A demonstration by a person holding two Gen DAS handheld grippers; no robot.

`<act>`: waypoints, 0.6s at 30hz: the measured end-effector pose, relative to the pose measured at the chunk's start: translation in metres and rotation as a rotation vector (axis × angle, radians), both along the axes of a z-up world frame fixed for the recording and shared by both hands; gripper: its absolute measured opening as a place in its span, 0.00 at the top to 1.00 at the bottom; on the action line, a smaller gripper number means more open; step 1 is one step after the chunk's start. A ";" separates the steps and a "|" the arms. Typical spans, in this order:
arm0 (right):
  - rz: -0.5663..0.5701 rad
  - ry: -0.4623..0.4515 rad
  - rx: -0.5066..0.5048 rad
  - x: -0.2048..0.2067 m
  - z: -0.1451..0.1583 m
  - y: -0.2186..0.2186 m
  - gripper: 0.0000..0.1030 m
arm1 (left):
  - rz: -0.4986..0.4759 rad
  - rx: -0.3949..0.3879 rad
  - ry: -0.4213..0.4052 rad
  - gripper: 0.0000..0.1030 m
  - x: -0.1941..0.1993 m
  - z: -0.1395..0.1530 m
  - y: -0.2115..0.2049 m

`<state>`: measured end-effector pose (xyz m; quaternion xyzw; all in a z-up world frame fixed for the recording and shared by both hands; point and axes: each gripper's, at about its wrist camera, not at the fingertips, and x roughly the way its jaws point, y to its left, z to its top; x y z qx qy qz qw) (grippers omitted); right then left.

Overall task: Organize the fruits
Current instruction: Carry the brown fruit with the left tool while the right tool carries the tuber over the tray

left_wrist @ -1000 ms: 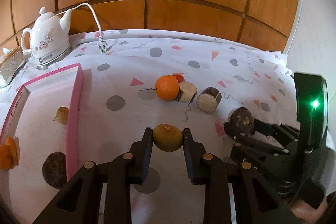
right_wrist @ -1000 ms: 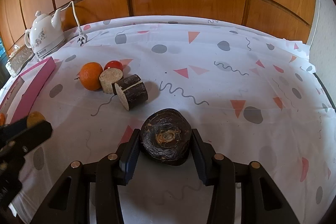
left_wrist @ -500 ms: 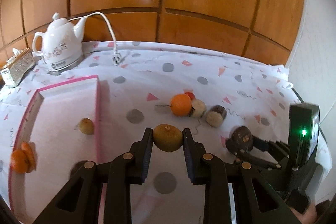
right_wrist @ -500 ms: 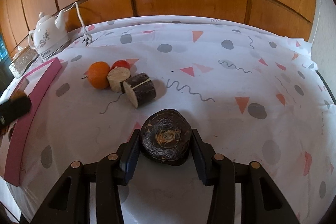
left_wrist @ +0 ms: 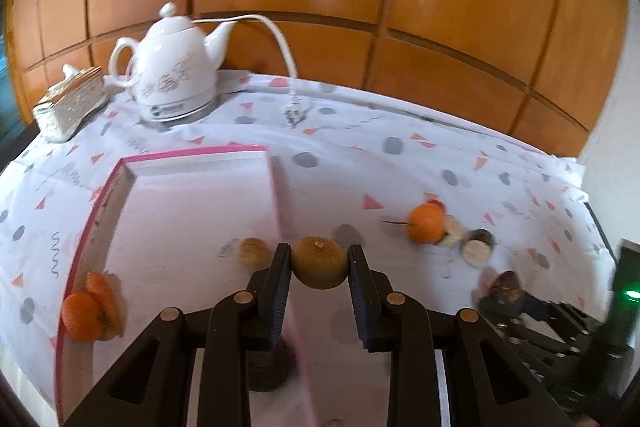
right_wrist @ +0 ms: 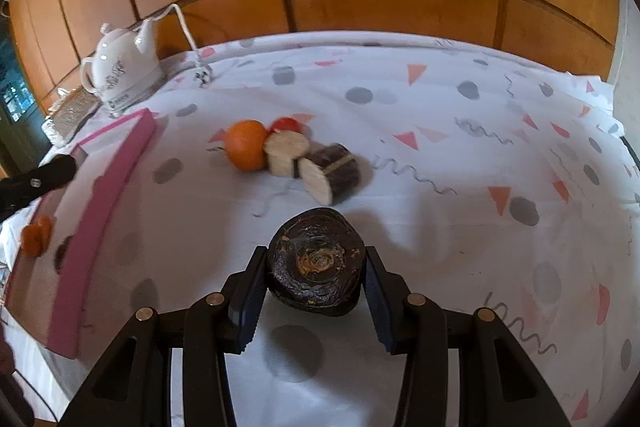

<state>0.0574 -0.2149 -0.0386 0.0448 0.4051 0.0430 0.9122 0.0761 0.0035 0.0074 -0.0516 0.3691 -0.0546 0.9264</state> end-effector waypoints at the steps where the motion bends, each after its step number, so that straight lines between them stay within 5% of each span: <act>1: 0.010 -0.004 0.007 -0.001 0.003 0.004 0.55 | 0.006 -0.002 0.004 0.73 0.001 -0.001 0.004; 18: 0.284 -0.048 0.064 -0.004 0.044 0.091 0.55 | 0.170 0.053 0.023 0.72 0.022 -0.002 0.071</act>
